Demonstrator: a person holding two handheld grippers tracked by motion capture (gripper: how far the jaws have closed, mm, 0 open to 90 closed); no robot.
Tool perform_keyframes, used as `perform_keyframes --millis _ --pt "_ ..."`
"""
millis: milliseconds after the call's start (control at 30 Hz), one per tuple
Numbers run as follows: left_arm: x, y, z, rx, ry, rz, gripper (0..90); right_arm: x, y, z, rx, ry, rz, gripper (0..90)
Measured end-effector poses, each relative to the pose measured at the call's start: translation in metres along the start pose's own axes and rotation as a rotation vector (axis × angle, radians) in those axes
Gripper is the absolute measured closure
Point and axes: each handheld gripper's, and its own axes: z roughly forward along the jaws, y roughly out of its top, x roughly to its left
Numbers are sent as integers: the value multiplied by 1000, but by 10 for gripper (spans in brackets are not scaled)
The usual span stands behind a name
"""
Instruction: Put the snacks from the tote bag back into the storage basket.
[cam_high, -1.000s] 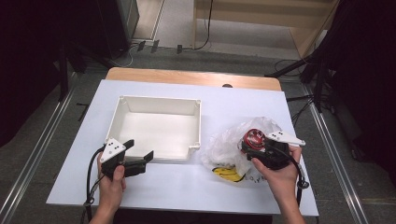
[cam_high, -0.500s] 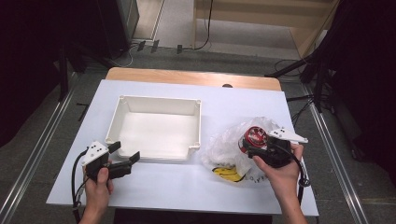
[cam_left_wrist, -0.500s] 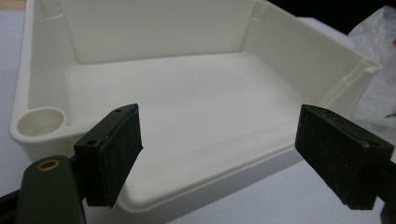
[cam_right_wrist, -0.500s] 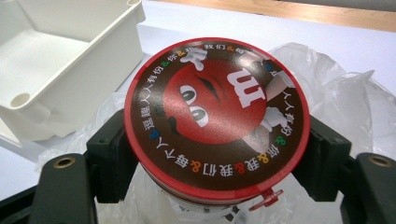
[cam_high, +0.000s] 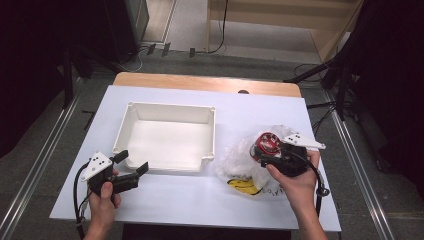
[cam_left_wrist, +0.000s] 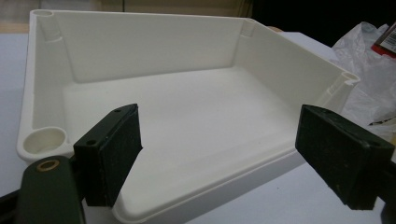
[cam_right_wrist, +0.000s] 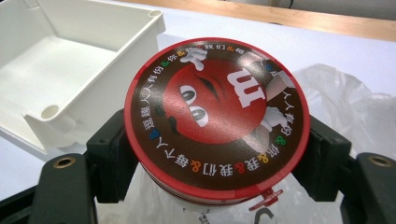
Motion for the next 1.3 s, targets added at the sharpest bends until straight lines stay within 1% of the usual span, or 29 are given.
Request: perform_keyframes --millis 67,267,433,600,733,900,933,1033,1100,1200,1300 --pt "0 0 0 -5 -6 -9 148 1 1 2 1 -1 0 258" --pt "1 0 0 -1 -4 -8 148 1 5 5 2 -5 0 258" --pt "-2 0 1 10 9 13 148 2 12 5 -6 -6 -6 258" --pt "-2 0 2 16 7 9 148 7 20 7 -9 -7 -25 258" --pt "-2 1 1 13 13 16 148 11 24 9 -14 3 -20 258" --pt "-4 1 2 17 22 34 148 15 28 12 -15 14 -21 258" --pt "-4 1 3 18 23 41 148 16 28 13 -17 15 -24 258" --pt "-6 1 4 20 18 42 148 19 31 15 -17 22 -21 258" --pt "-7 1 4 27 16 53 148 20 32 17 -20 22 -25 258" --pt "-7 1 5 30 17 53 148 21 33 18 -25 32 -25 258" --pt "-6 2 4 22 16 42 148 22 34 21 -22 33 -21 258"
